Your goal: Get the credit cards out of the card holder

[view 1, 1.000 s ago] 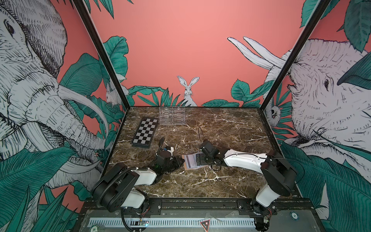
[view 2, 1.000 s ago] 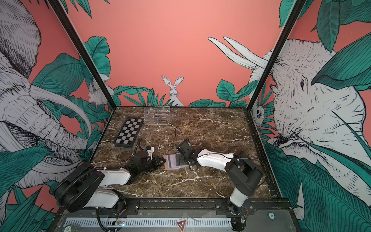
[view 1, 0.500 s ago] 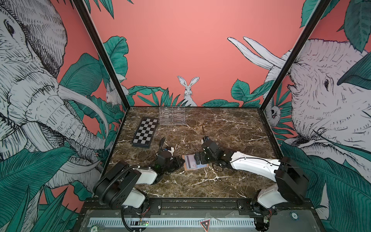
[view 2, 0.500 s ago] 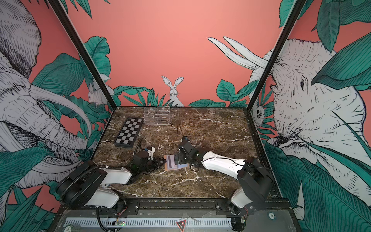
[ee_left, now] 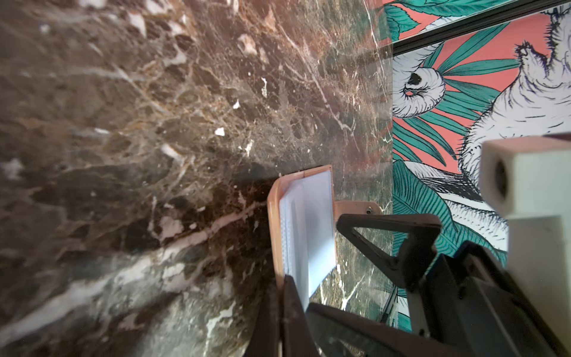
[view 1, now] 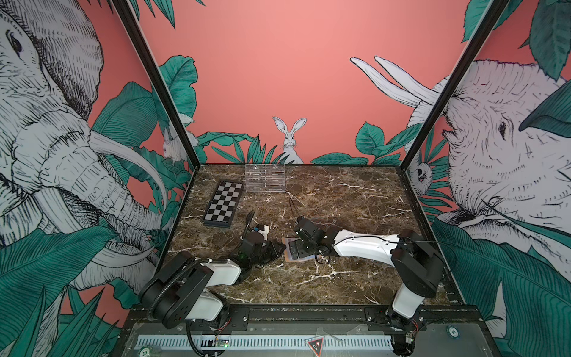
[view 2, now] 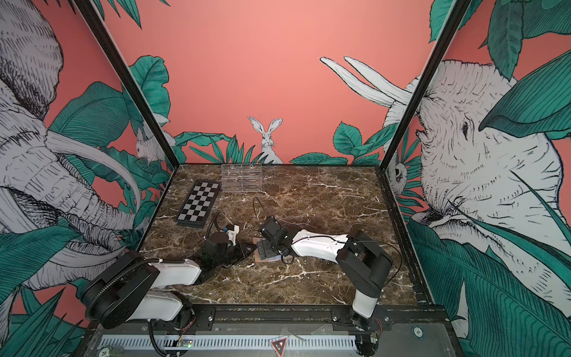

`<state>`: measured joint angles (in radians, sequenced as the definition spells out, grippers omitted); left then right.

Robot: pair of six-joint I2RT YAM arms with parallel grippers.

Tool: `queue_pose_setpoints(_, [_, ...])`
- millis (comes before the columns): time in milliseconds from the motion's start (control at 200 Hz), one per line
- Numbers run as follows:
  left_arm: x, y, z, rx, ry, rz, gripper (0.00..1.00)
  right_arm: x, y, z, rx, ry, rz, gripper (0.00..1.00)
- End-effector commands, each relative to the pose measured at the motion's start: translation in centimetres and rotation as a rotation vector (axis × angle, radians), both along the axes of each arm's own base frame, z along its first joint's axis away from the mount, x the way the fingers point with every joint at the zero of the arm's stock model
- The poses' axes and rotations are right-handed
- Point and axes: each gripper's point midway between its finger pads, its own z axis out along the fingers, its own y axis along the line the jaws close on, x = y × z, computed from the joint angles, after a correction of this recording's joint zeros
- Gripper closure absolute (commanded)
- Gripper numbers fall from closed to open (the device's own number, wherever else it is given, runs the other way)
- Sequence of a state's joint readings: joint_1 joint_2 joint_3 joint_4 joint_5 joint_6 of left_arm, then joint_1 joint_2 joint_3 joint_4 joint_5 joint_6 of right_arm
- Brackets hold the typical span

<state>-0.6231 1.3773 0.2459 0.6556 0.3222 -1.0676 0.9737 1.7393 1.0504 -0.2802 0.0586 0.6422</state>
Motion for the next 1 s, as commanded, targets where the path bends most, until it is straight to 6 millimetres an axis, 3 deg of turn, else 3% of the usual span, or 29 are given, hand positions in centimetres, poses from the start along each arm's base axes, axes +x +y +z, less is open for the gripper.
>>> queue_pose_setpoints(0, [0.0, -0.1, 0.5, 0.001, -0.022, -0.007, 1.00, 0.0, 0.6, 0.5, 0.012, -0.003, 0.013, 0.04])
queue_pose_setpoints(585, [0.0, -0.2, 0.4, 0.001, -0.021, -0.007, 1.00, -0.4, 1.4, 0.0, 0.033, 0.021, 0.031, 0.04])
queue_pose_setpoints(995, [-0.1, 0.0, 0.2, 0.011, -0.020, -0.005, 1.00, 0.1, -0.4, -0.8, -0.079, -0.003, -0.013, 0.05])
